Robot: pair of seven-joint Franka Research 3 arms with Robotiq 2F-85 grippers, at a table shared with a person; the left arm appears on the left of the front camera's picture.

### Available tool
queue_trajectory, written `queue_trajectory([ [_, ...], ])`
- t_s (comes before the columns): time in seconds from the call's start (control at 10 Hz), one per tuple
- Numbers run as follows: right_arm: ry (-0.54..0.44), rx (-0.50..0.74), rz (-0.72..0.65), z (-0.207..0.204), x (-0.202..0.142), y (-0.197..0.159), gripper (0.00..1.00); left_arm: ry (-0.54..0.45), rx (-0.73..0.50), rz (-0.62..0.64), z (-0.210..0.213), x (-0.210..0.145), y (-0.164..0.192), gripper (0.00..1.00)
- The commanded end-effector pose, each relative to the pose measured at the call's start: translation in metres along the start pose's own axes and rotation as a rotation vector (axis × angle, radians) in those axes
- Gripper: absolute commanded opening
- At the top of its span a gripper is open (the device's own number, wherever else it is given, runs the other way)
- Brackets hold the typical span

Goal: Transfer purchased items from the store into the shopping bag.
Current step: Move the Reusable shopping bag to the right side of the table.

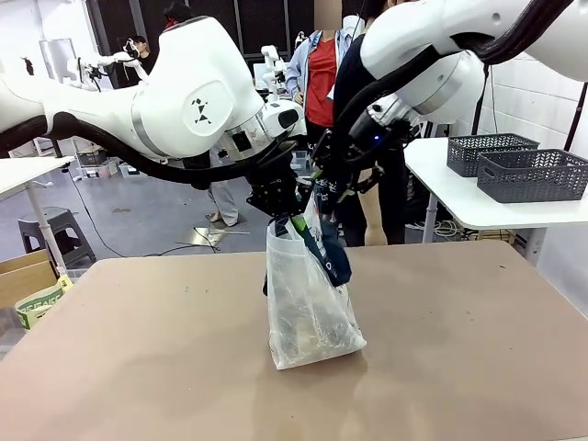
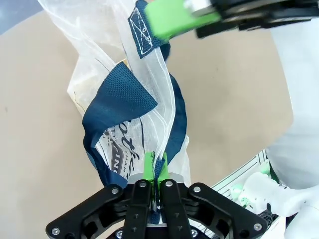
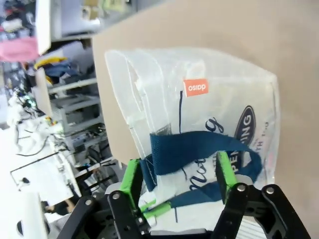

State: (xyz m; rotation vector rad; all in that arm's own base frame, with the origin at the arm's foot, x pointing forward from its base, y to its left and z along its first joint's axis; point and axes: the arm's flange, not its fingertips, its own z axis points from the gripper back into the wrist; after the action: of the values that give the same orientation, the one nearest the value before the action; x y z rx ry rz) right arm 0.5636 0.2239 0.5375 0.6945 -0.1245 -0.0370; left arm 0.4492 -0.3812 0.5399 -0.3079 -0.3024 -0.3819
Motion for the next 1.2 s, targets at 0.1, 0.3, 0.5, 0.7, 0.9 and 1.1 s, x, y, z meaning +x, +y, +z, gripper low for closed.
queue_trajectory([
  [0.1, 0.010, 0.132, 0.243, 0.039, -0.006, -0.045, 1.00, 0.003, -0.004, 0.004, 0.001, -0.001, 0.000, 0.00],
  [0.3, 0.016, 0.230, 0.435, 0.063, -0.012, -0.067, 1.00, 0.003, -0.004, 0.004, 0.001, -0.001, 0.000, 0.00],
  [0.5, 0.044, 0.249, 0.637, 0.080, -0.018, -0.095, 1.00, 0.003, -0.004, 0.004, 0.001, -0.001, 0.000, 0.00],
  [0.7, 0.052, 0.196, 0.870, 0.085, -0.030, -0.111, 1.00, 0.003, -0.004, 0.004, 0.001, -0.001, 0.000, 0.00],
  [0.9, -0.045, 0.061, 0.983, 0.088, -0.035, -0.095, 1.00, 0.003, -0.004, 0.004, 0.001, -0.001, 0.000, 0.00],
  [1.1, -0.143, -0.021, 0.980, 0.088, -0.035, -0.073, 1.00, 0.003, -0.004, 0.004, 0.001, -0.001, 0.000, 0.00],
])
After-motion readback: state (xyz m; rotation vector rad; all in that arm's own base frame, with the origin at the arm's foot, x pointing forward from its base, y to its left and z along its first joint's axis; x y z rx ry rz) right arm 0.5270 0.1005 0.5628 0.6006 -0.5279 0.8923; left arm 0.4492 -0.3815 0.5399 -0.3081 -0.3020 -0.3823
